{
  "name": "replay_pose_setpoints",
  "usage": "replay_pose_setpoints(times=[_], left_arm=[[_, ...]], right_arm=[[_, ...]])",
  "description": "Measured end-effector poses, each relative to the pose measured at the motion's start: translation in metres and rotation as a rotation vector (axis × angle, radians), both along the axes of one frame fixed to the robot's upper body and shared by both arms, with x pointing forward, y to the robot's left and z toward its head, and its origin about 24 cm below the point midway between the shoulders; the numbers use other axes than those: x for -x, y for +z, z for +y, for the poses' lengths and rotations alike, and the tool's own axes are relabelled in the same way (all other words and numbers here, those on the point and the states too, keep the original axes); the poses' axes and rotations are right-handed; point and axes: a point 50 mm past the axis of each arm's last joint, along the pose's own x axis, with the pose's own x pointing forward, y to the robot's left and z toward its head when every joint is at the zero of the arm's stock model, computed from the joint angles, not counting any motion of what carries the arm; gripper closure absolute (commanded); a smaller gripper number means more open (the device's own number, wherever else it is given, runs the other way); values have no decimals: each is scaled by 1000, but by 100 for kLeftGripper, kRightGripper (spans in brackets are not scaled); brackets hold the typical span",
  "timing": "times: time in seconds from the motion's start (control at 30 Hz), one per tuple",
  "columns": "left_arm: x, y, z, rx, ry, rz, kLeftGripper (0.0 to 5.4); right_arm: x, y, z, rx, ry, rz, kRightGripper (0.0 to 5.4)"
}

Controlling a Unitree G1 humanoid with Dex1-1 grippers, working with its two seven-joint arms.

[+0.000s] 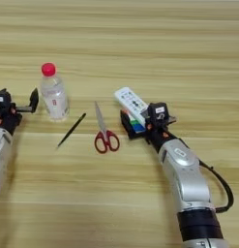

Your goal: Move the objects on the table

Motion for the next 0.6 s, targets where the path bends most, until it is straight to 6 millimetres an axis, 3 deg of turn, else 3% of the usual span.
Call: replay_pose_setpoints(times=[0.6], left_arm=[[0,0,-1,-2,-4,1,0]], right_arm=[[0,0,0,3,2,-3,1]])
